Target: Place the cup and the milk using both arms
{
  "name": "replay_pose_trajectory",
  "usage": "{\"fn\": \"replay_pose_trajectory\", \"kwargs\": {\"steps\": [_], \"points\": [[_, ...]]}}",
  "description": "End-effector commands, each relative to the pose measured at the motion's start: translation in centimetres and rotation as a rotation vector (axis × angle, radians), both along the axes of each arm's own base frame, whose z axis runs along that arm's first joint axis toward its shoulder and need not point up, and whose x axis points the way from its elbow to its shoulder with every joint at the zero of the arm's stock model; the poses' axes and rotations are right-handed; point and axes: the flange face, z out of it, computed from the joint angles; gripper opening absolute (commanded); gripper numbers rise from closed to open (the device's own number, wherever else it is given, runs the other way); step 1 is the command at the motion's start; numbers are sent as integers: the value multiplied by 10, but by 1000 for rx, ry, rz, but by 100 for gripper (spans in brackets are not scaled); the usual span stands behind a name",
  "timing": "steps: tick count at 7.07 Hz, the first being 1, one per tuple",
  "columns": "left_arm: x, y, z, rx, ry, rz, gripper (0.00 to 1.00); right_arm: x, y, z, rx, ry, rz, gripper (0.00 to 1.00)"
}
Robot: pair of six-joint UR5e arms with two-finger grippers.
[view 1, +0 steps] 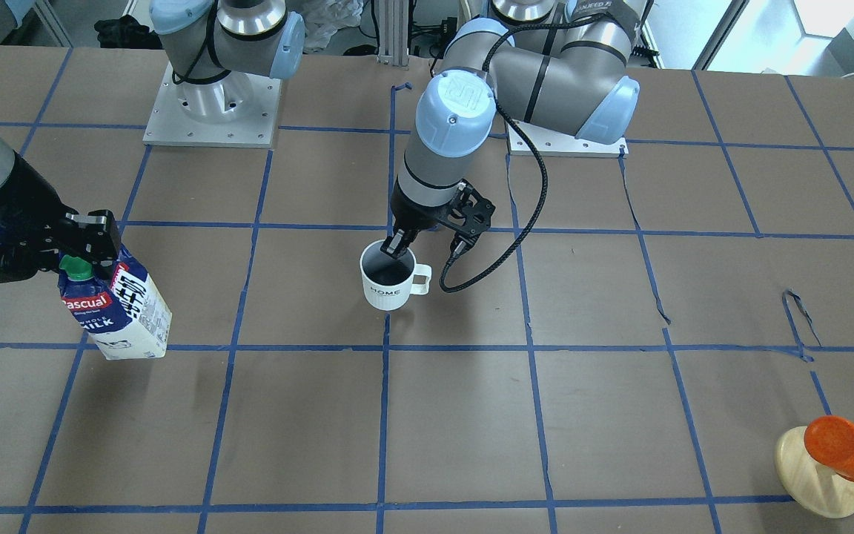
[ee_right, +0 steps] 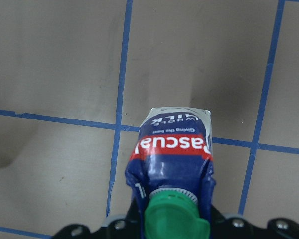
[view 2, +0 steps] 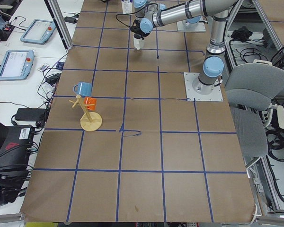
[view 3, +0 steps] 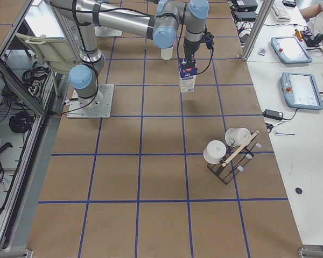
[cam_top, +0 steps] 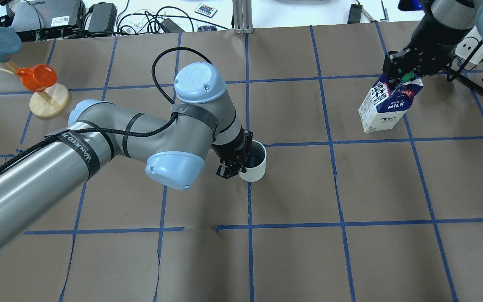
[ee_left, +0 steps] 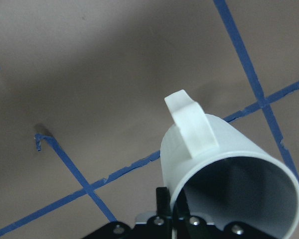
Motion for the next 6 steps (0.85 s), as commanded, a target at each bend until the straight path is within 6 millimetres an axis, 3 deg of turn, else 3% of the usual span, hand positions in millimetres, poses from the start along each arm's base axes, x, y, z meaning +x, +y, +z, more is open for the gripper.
{"fn": "replay_pose_trajectory", "kwargs": {"steps": [1,2,3,4,6], "points": [[-10,3,-11,19,12,-13,0,1,1,-1,5,-6,0,7],[-10,4,-13,17,2,-27,58,2,2,-2,10,-4,1,7],[-11,3,-13,13,3,-34,100,13,3,-2,12,-11,-15,7],[-11,3,-12,9,3,-39,100,40,5,-2,18,-11,-59,6],[-1,-25,50,-133,27,-63,100,88,11,-5,34,-12,-154,6]]}}
